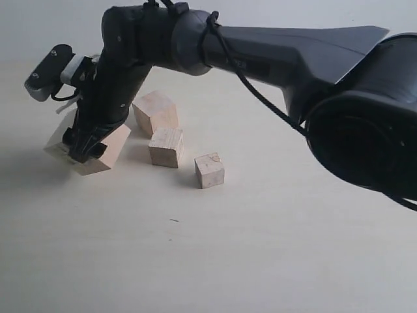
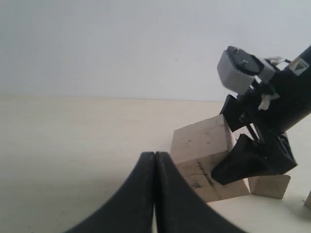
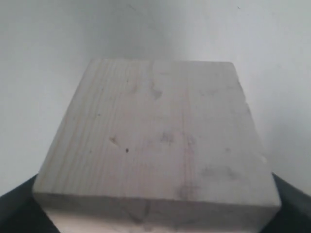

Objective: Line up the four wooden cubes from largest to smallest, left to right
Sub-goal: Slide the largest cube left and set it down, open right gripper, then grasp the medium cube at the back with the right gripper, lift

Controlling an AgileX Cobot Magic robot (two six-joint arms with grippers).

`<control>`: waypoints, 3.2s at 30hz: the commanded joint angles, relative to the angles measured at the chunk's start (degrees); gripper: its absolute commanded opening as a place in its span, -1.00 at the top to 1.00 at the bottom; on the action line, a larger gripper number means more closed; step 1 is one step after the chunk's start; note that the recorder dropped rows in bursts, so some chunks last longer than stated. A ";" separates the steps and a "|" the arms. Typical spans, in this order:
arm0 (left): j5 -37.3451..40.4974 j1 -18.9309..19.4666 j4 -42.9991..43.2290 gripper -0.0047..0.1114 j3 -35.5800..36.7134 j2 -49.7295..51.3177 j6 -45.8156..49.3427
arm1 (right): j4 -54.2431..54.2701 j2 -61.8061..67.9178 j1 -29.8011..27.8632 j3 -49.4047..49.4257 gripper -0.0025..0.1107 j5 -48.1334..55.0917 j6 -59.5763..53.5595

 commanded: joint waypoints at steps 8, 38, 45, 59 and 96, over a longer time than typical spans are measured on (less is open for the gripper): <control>-0.60 0.11 0.13 0.92 -0.03 -0.35 -0.18 | 19.50 -2.18 -0.09 3.32 0.96 9.81 -15.31; -0.60 0.11 0.13 0.92 -0.03 -0.35 -0.18 | 14.58 1.01 2.64 11.66 -0.37 4.83 -14.42; -0.60 0.11 0.13 0.92 -0.03 -0.35 -0.18 | 14.50 -2.12 2.64 11.66 -0.68 4.85 -11.36; -0.60 0.11 0.13 0.92 -0.03 -0.35 -0.18 | 4.95 -11.03 2.42 11.66 -0.90 4.19 -7.00; -0.60 0.11 0.13 0.92 -0.03 -0.35 -0.18 | -10.95 1.04 -10.74 11.66 -0.90 -25.55 22.64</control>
